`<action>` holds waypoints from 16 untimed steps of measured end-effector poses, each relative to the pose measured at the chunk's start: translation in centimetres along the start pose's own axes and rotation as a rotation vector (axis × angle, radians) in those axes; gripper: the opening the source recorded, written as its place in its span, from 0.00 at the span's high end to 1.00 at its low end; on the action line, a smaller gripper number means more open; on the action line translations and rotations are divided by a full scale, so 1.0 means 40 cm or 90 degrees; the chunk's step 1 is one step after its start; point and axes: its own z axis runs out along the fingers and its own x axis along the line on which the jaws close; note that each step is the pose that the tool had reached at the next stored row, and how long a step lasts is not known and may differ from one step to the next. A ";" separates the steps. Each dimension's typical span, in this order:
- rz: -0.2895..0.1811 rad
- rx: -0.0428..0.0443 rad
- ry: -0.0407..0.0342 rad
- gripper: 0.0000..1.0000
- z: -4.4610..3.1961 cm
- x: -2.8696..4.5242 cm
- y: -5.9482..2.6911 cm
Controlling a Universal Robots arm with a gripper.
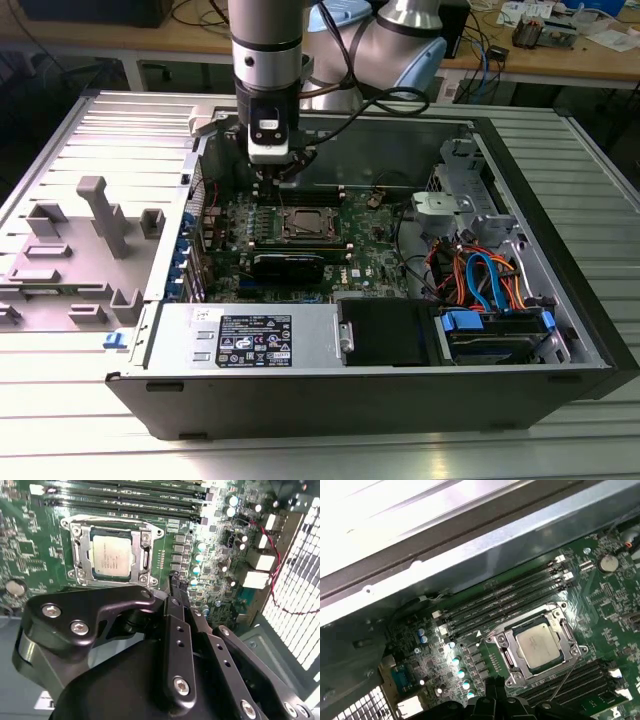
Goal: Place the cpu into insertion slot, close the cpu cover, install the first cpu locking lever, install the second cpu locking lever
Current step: 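Install the first cpu locking lever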
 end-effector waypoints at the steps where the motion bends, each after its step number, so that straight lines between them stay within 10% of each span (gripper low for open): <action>1: -0.019 -0.0001 0.0001 0.89 0.001 0.010 -0.004; 6: -0.102 0.0004 0.0007 0.89 0.001 0.039 -0.016; 16: -0.103 0.0004 0.0008 0.89 0.001 0.039 -0.016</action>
